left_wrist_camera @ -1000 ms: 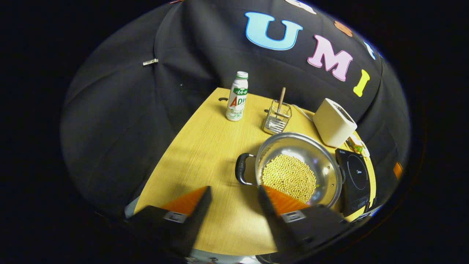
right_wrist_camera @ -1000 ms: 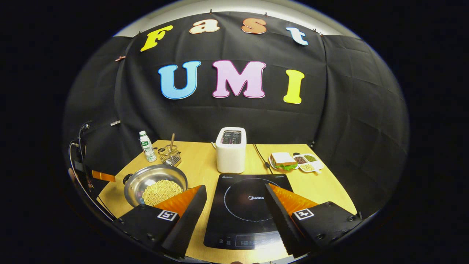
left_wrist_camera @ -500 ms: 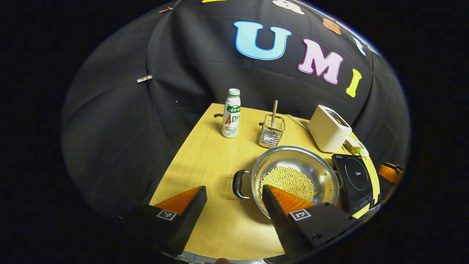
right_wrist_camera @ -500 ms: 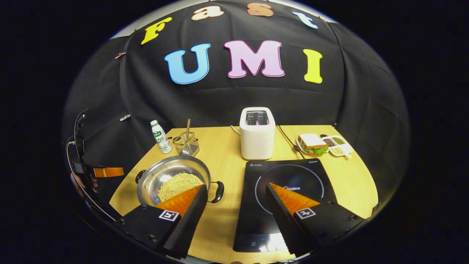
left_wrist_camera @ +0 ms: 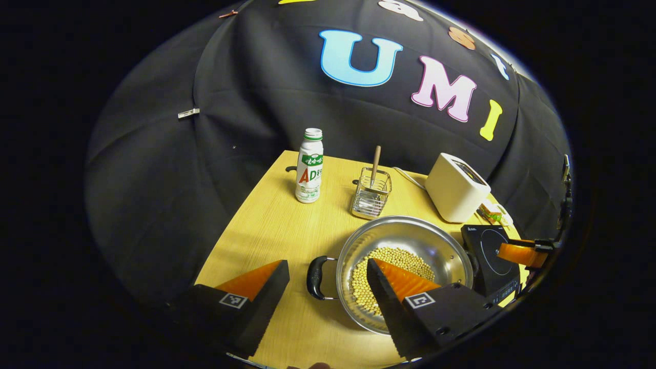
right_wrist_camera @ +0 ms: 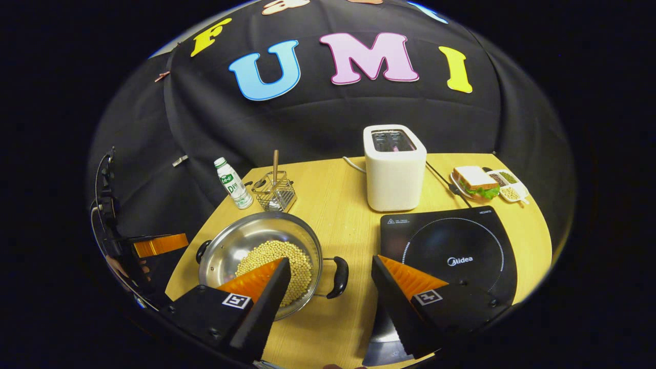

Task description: First push the handle of the pot to place it horizontally, then grasp the pot with both hands and set it on the induction cooktop.

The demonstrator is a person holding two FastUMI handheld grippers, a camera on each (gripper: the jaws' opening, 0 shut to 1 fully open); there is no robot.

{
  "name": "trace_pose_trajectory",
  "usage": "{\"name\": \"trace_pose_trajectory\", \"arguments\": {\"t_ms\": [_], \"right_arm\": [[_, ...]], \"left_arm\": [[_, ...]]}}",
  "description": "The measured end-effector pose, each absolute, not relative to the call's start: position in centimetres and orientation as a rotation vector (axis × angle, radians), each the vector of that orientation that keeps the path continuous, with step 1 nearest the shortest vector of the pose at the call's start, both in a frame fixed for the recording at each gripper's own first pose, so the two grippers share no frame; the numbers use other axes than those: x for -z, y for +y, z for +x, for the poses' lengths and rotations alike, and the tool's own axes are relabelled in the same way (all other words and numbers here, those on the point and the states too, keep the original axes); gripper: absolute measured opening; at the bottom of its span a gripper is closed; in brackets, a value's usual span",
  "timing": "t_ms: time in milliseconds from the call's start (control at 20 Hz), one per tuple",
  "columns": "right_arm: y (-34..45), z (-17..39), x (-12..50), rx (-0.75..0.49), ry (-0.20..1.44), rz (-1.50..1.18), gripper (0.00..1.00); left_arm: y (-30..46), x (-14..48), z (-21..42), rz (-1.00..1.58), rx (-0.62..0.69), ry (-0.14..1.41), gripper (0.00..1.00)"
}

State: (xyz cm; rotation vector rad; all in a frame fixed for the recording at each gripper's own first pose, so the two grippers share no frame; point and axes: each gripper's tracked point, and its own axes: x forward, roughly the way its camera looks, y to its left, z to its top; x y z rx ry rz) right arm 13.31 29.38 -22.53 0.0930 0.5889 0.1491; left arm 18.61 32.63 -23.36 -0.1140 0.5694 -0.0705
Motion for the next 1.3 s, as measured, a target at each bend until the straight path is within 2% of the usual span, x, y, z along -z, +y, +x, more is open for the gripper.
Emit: {"name": "trace_pose_trajectory", "arguments": {"t_ms": [450,550,600,1100,1250,1300], "right_arm": [[30.2,15.9,28.8,-0.11,0.701,0.19,0.99],[30.3,15.8,29.7,-0.105,0.715,0.2,0.99],[30.4,16.0,30.1,-0.104,0.721,0.196,0.99],[31.9,17.0,32.5,-0.095,0.775,0.234,0.99],[32.0,16.6,33.3,-0.097,0.793,0.211,0.98],[31.8,16.6,33.5,-0.089,0.799,0.202,0.87]], "left_arm": [[31.7,25.9,21.6,-0.123,0.113,0.603,0.95],[31.5,26.8,22.1,-0.141,0.118,0.612,0.93],[31.4,27.4,22.3,-0.155,0.12,0.619,0.95],[29.9,31.9,23.3,-0.313,0.141,0.694,0.95],[29.8,32.5,23.6,-0.294,0.151,0.704,0.94],[29.9,32.8,23.7,-0.285,0.154,0.709,0.93]]}}
